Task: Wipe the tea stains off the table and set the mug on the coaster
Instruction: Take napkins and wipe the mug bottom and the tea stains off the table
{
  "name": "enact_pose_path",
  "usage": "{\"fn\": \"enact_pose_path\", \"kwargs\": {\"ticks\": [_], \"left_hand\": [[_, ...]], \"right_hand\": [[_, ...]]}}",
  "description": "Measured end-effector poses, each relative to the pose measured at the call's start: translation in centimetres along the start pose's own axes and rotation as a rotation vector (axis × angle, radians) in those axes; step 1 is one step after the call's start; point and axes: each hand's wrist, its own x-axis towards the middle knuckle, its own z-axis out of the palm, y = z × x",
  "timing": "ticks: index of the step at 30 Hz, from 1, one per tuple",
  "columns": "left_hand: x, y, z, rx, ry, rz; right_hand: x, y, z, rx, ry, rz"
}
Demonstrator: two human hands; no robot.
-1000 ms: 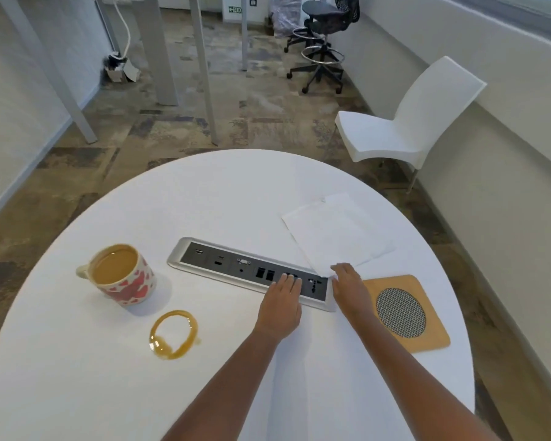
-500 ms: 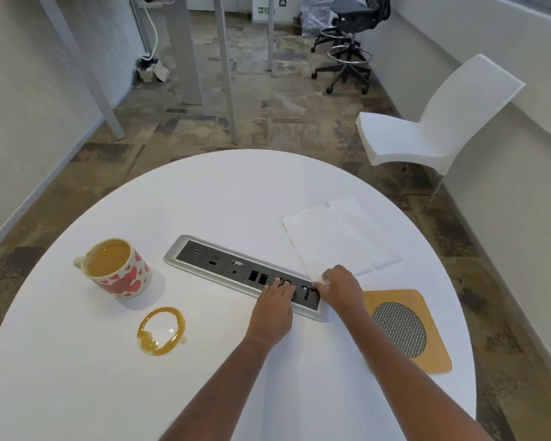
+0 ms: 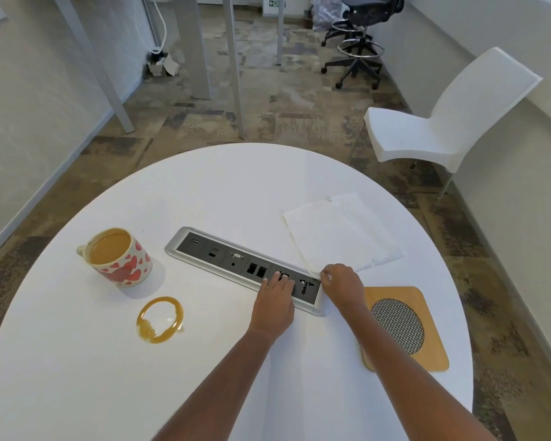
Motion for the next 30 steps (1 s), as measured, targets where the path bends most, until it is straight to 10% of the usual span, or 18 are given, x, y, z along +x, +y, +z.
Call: {"fn": "enact_pose_path", "kwargs": {"ticks": [10, 17, 30], "left_hand": [[0.1, 0.6, -1.1, -0.047, -0.013, -0.028], [0.4, 2.1, -3.0, -0.794, -0.019, -0.124], [-1.9, 3.6, -5.7, -0.978, 0.396, -0.208]], "right_hand": [[0.3, 0.0, -2.1, 0.284, 0.265, -0.023], [-0.8, -4.0, -7.9, 0.463, 0.499, -0.238], [-7.7, -12.7, -7.1, 0.893, 0.105, -0.292]]}}
